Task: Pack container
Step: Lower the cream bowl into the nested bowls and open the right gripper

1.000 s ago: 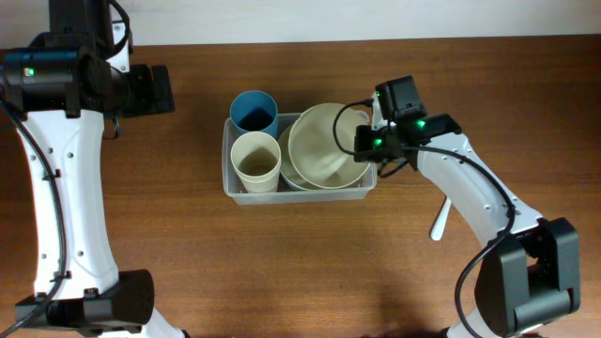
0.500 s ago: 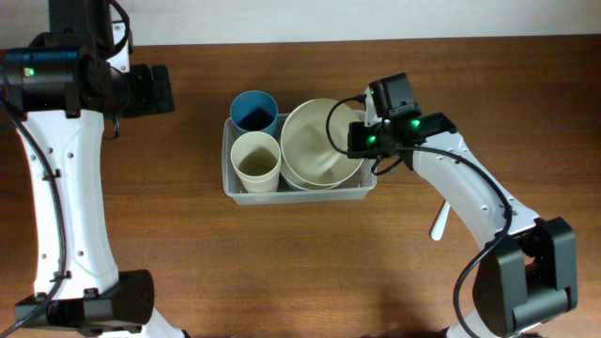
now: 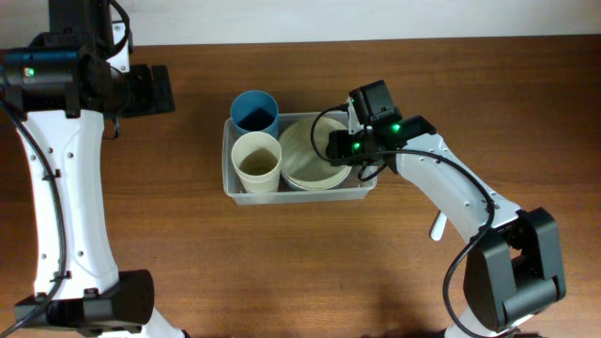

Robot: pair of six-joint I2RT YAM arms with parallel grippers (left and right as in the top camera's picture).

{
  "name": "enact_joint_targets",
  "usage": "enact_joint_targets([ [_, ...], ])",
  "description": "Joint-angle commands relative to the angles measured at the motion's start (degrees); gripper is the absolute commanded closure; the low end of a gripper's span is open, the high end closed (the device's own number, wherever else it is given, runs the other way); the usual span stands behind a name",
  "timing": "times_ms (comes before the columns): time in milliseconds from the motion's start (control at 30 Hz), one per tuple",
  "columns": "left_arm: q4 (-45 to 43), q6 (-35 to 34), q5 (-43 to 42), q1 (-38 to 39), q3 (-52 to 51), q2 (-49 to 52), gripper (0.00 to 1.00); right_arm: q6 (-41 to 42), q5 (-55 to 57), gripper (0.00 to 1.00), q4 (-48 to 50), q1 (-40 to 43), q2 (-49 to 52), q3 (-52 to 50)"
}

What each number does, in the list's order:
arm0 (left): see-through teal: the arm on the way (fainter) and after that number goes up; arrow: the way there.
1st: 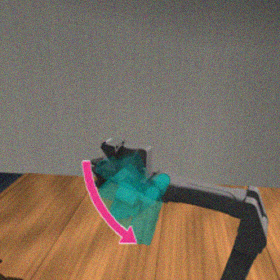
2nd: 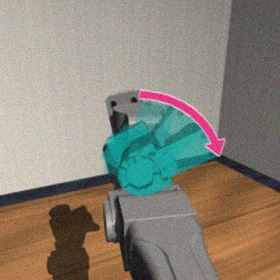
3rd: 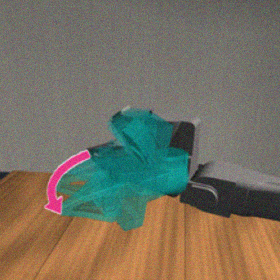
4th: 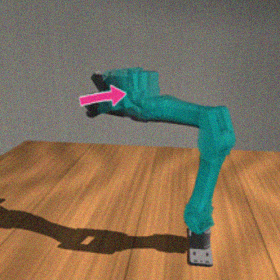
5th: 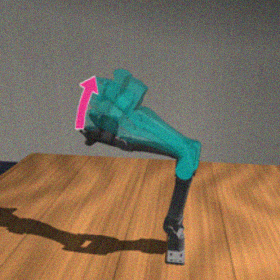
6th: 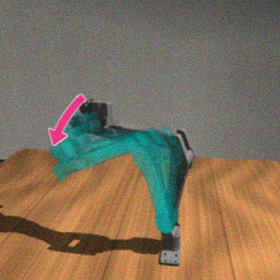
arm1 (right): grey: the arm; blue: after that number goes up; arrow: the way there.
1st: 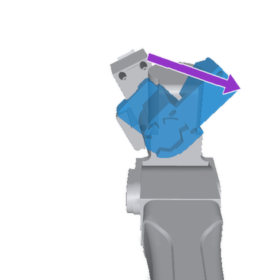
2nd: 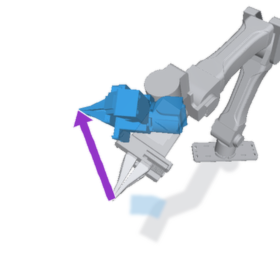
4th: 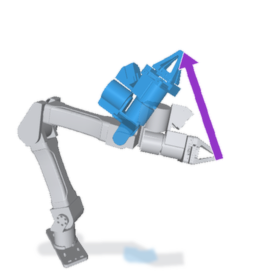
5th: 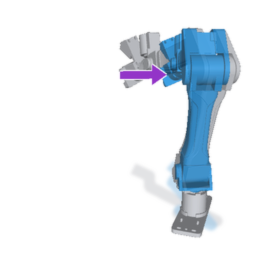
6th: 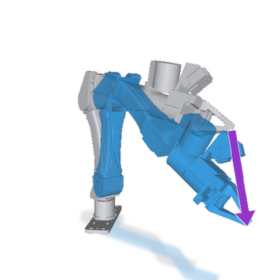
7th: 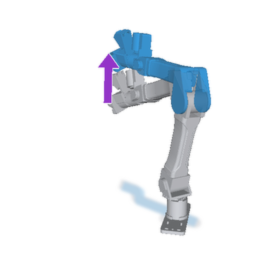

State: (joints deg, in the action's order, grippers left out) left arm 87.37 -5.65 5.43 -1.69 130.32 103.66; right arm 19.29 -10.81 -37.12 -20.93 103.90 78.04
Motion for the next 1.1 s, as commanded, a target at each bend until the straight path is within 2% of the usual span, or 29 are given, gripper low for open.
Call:
enact_joint_targets([
  [0, 0.04, -0.35, 0.57, -0.24, -0.07, -0.11, 0.0, -0.11, -0.5, 0.38, 0.33, -0.33, 0.39, 1.49],
  [333, 0.04, -0.35, 0.57, -0.24, -0.07, -0.11, 0.0, -0.9, -0.46, 0.42, -2.45, -0.33, 0.39, 4.42],
  [367, 0.07, -0.35, 0.57, -0.24, -0.07, -0.11, 0.0, -1.01, 0.26, 0.44, -3.56, -0.33, 0.39, 5.77],
  [567, 0.04, -0.35, 0.57, -0.24, -0.07, -0.11, 0.0, -1.97, 4.63, 0.71, -10.93, -0.33, 0.39, 13.57],
  [700, 0.04, -0.35, 0.57, -0.24, -0.07, -0.11, 0.0, -2.08, 6.64, 0.88, -13.55, -0.33, 0.42, 14.67],
  [833, 0.04, -0.35, 0.57, -0.24, -0.07, -0.11, 0.0, -2.08, 7.04, 0.96, -15.02, -0.33, 1.14, 14.64],
  [1067, 0.04, -0.35, 0.57, -0.24, -0.07, -0.11, 0.0, -2.05, 7.08, 0.96, -16.09, -0.33, 2.75, 14.51],
])
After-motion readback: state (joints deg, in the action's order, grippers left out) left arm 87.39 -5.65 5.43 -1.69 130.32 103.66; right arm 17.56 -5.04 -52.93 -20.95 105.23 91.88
